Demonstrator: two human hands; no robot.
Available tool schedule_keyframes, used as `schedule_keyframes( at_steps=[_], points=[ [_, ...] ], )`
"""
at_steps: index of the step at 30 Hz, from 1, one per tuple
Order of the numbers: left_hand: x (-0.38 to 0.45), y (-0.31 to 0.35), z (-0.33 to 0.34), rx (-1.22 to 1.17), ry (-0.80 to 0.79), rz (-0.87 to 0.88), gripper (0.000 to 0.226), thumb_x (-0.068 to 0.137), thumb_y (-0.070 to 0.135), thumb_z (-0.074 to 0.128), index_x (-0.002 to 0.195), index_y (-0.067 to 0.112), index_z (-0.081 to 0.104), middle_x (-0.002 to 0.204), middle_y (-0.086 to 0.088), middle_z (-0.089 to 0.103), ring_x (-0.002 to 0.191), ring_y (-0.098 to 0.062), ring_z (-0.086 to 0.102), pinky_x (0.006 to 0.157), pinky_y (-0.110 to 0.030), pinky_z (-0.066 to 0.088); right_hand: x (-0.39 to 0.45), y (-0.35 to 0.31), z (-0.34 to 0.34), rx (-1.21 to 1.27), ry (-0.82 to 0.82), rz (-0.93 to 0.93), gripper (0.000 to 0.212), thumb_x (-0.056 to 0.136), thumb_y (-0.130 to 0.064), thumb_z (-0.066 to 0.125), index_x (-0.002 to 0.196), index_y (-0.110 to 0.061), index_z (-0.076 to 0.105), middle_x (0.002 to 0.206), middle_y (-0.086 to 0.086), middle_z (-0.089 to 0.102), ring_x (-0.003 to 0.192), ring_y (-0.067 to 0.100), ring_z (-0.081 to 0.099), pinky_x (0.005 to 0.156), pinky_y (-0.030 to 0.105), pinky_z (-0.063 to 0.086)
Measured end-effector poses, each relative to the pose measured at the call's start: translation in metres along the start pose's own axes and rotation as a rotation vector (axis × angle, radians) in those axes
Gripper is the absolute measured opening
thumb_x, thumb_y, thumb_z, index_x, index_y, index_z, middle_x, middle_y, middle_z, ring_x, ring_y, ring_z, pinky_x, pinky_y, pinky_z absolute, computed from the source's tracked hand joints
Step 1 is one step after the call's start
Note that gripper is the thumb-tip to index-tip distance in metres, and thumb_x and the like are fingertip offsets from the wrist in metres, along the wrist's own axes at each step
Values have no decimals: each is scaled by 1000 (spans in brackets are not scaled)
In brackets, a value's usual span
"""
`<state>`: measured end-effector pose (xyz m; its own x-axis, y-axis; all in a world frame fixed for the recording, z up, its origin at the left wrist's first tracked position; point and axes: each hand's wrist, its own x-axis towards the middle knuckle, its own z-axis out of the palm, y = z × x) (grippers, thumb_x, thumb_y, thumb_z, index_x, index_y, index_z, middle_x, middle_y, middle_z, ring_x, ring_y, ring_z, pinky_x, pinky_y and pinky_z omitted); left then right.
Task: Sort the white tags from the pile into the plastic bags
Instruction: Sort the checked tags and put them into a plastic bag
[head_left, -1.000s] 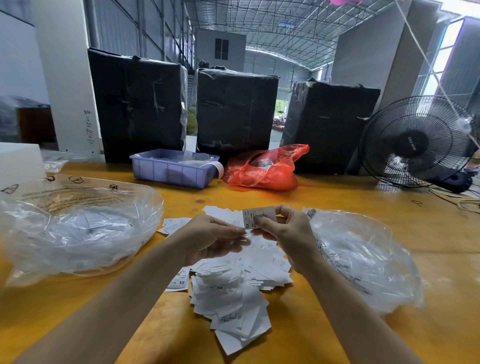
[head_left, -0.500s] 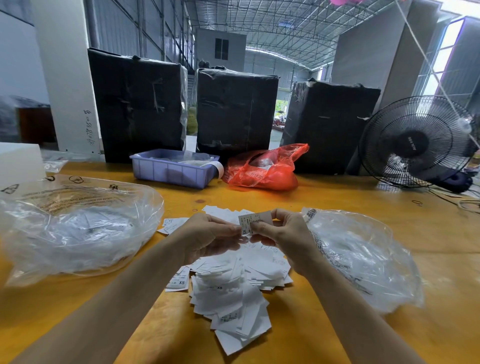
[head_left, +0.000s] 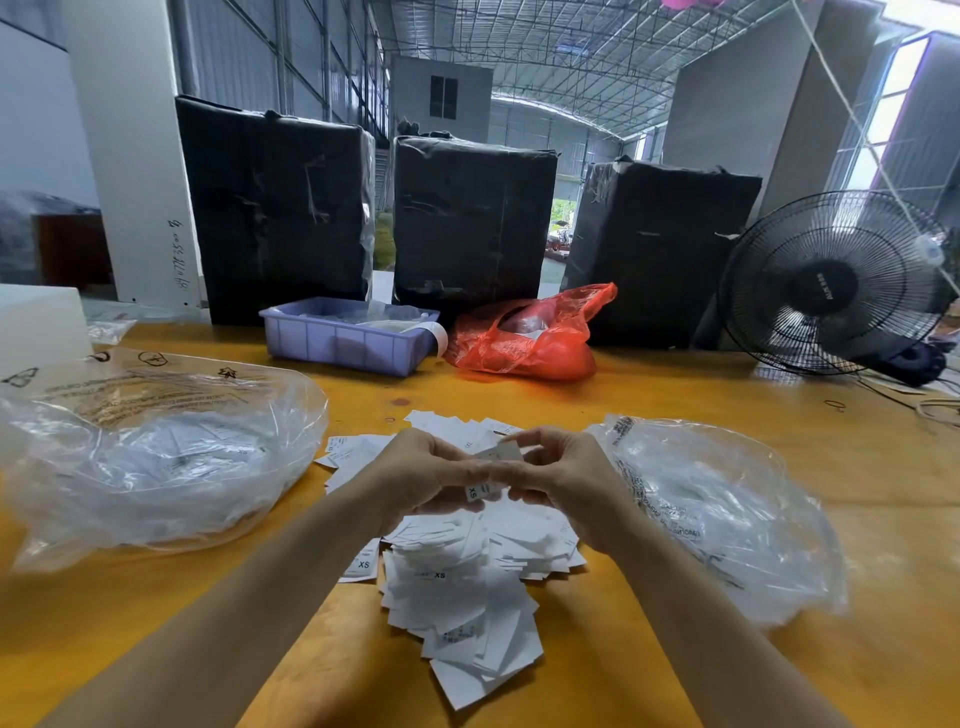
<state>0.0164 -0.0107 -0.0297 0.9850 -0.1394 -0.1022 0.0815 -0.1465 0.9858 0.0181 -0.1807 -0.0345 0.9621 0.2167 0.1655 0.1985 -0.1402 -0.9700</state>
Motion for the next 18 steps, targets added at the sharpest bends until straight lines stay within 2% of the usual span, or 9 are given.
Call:
schedule_keyframes(
  at_steps=[3,7,9,11,13,16,18],
  points=[
    [2,-3,6,-100,64,27,12,80,16,72,80,4,72,70,-9,72,56,-11,68,47,-17,49,2,1,5,-46,92,-104,24,89,-2,60,111,5,63,69,11,64,50,11,57,55,21,49],
    [6,-9,13,-177,192,57,19,82,24,71,74,6,72,72,-10,66,69,-19,62,59,-26,51,2,3,12,-222,76,-159,20,92,-5,57,107,0,69,57,-5,56,46,7,48,47,16,41],
    [6,-11,18,-200,226,59,23,83,29,70,75,8,71,73,-11,66,73,-23,61,64,-30,50,0,1,15,-233,19,-159,21,93,-9,56,109,-5,68,66,-5,59,52,7,49,49,17,43],
    [6,-12,21,-266,272,46,22,83,31,69,77,10,70,74,-11,66,74,-22,62,62,-29,50,0,-1,17,-192,-29,-142,23,93,-16,56,114,-13,66,82,0,64,60,7,54,56,20,49],
    [5,-11,23,-354,308,19,21,84,31,69,81,10,68,76,-11,65,75,-21,62,59,-27,48,1,1,16,-138,-24,-128,33,90,-19,61,122,-11,61,93,7,64,66,8,59,63,23,54],
    [3,-8,23,-416,315,-21,19,86,32,66,86,13,69,77,-8,65,73,-18,59,60,-27,46,1,3,17,-77,1,-122,34,84,-7,68,117,-5,64,86,4,64,65,11,60,65,23,55],
    [1,-6,22,-446,266,-38,20,87,33,64,92,16,72,80,-6,66,73,-17,58,63,-28,45,1,5,19,-30,5,-106,31,81,-4,70,112,-4,67,86,3,67,64,10,61,63,20,54]
  ],
)
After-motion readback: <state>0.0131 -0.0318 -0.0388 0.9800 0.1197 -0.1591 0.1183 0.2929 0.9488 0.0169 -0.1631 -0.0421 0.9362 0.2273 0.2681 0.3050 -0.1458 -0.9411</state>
